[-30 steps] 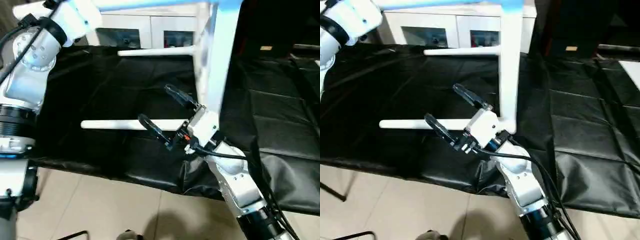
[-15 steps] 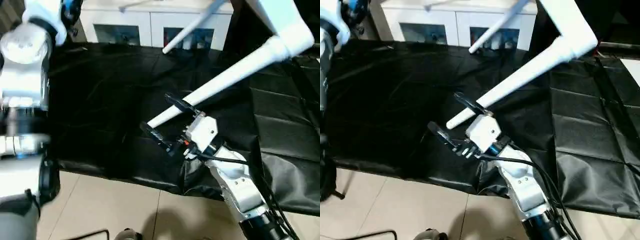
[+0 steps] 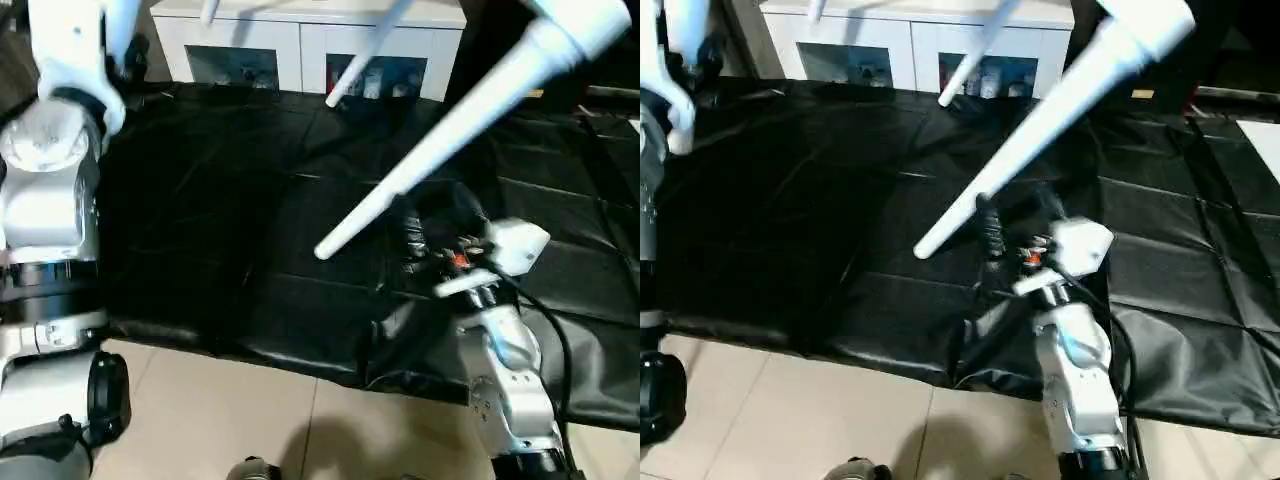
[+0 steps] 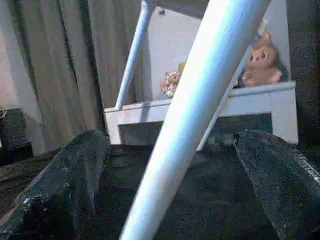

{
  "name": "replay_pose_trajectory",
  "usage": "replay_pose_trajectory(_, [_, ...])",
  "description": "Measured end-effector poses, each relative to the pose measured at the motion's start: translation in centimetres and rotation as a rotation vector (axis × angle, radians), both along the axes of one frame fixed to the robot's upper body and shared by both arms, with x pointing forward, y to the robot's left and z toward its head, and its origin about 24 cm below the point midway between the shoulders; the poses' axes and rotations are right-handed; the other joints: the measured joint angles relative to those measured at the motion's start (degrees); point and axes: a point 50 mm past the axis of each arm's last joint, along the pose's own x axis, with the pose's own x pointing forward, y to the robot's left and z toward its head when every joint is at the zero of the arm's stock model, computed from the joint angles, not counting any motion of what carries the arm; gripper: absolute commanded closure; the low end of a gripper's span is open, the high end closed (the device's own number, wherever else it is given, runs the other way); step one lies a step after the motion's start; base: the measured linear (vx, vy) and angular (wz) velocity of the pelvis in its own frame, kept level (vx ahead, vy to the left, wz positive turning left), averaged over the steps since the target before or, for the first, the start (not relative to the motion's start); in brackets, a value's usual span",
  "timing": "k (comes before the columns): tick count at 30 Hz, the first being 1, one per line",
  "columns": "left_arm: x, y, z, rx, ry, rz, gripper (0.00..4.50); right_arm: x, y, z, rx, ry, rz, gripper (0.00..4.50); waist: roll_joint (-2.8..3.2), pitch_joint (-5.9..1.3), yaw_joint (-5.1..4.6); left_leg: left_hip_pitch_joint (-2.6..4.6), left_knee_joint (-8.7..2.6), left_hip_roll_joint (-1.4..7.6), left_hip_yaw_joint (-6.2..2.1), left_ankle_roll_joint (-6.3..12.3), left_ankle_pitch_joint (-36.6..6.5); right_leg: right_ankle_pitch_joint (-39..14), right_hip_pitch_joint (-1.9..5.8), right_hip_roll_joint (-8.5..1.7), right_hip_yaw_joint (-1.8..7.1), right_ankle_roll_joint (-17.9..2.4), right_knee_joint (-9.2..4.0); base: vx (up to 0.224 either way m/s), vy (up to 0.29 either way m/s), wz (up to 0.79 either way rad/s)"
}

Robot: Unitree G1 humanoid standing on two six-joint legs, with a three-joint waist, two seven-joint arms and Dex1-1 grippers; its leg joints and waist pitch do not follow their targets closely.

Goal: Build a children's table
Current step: Flip table

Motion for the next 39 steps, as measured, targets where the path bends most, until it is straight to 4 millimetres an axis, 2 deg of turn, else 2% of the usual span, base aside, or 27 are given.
replay_pose_trajectory(3, [0.0, 0.0, 0.0, 0.001, 0.001, 0.002, 2.53, 1.2, 0.6, -0.2, -0.007, 0.064, 0.032, 0.00, -0.06, 0.03, -0.12, -0.01, 0.01, -0.03, 0.01, 0.00, 0.0, 0.1, -0.01, 0.00, 0.05, -0.1, -0.03, 0.000, 0.000, 0.00])
replay_pose_trajectory(6, [0.0, 0.0, 0.0, 0.004, 0.000, 0.000, 2.54, 2.9, 1.2, 0.5, 0.027, 0.097, 0.057, 0.00, -0.06, 0.03, -0.14, -0.01, 0.01, -0.02, 0.01, -0.01, 0.0, 0.1, -0.01, 0.00, 0.03, -0.1, -0.02, 0.000, 0.000, 0.00])
replay_pose_trajectory(10, [-0.1, -0.1, 0.2, 0.008, -0.006, -0.002, 2.54, 5.8, 1.5, 1.0, 0.055, 0.185, 0.049, 0.00, -0.09, 0.03, -0.10, -0.02, 0.01, -0.01, 0.01, -0.06, 0.0, 0.1, -0.02, 0.01, 0.02, 0.0, -0.01, 0.000, 0.000, 0.00])
replay_pose_trajectory(13, [-0.2, -0.1, 0.3, 0.012, -0.013, 0.001, 2.54, 6.9, 1.7, 1.3, 0.111, 0.236, 0.044, 0.29, -0.17, 0.05, -0.01, -0.04, 0.01, 0.00, 0.03, -0.05, 0.0, 0.1, -0.04, 0.01, 0.02, 0.0, -0.03, 0.000, 0.000, 0.00])
replay_pose_trajectory(19, [-0.6, -0.1, 0.3, 0.014, -0.017, 0.008, 2.54, 6.8, 2.2, 1.0, 0.166, 0.264, 0.088, 0.85, -0.57, 0.06, -0.06, -0.05, 0.02, 0.00, 0.08, 0.05, 0.1, 0.0, -0.06, 0.01, 0.05, 0.0, -0.04, 0.000, 0.000, 0.00])
replay_pose_trajectory(33, [-0.8, 0.0, -0.2, -0.002, -0.005, 0.013, 2.54, 6.8, 2.3, 0.5, 0.201, 0.293, 0.159, 1.97, -0.60, 0.07, -0.05, -0.03, 0.02, 0.02, 0.08, 0.01, 0.1, 0.1, -0.05, 0.01, 0.03, 0.0, 0.01, 0.000, 0.000, 0.00])
replay_pose_trajectory(34, [-0.8, 0.0, -0.2, -0.002, -0.006, 0.015, 2.54, 6.8, 2.2, 0.5, 0.201, 0.291, 0.161, 2.21, -0.60, 0.06, -0.07, -0.03, 0.02, 0.02, 0.08, 0.01, 0.1, 0.1, -0.04, 0.01, 0.03, 0.0, 0.00, 0.000, 0.000, 0.00])
replay_pose_trajectory(39, [-0.8, 0.1, -0.3, -0.003, -0.003, 0.020, 2.54, 6.8, 2.0, 0.5, 0.202, 0.288, 0.156, 2.49, -0.63, 0.06, -0.09, -0.01, 0.02, 0.02, 0.09, 0.01, 0.1, 0.1, -0.04, 0.01, 0.04, 0.0, 0.00, 0.000, 0.000, 0.00])
